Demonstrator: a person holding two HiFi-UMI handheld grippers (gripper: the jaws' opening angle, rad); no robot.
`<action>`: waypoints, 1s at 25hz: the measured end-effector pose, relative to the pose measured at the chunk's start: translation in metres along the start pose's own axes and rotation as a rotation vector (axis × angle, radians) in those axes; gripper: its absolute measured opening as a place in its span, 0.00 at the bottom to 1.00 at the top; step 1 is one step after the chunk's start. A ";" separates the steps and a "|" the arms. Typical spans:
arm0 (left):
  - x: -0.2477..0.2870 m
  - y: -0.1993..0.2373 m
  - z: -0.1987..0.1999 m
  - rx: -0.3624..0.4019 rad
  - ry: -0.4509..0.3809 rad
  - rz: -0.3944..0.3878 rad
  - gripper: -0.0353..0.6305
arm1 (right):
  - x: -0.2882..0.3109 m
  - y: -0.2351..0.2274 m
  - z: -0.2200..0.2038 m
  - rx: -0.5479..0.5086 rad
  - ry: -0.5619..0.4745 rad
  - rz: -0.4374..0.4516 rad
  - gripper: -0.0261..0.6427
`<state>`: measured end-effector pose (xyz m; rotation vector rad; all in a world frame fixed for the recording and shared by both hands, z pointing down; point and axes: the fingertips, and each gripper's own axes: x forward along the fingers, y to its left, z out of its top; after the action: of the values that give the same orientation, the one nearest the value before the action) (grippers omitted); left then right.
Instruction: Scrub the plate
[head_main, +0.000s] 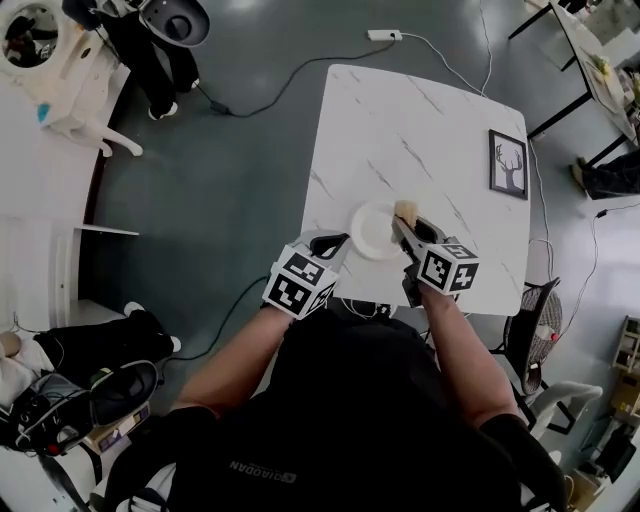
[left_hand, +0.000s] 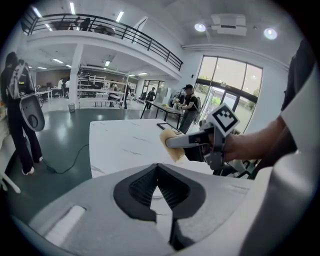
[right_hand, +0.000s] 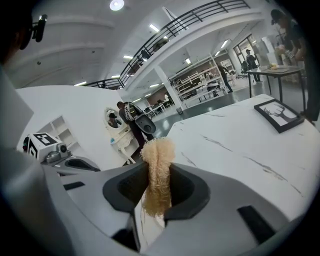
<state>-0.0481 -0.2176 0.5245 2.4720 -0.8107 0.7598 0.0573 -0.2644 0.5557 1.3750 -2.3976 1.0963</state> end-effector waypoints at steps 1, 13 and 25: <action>0.000 -0.001 -0.003 0.009 0.010 0.004 0.05 | 0.006 -0.003 -0.001 0.003 0.006 0.000 0.20; -0.008 0.002 -0.015 0.012 0.008 0.026 0.05 | 0.086 -0.008 -0.018 0.007 0.070 0.017 0.20; -0.016 0.008 -0.015 -0.013 -0.005 0.040 0.05 | 0.104 -0.015 -0.024 0.021 0.104 -0.003 0.20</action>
<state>-0.0694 -0.2086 0.5273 2.4542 -0.8669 0.7605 0.0058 -0.3236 0.6295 1.2940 -2.3171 1.1650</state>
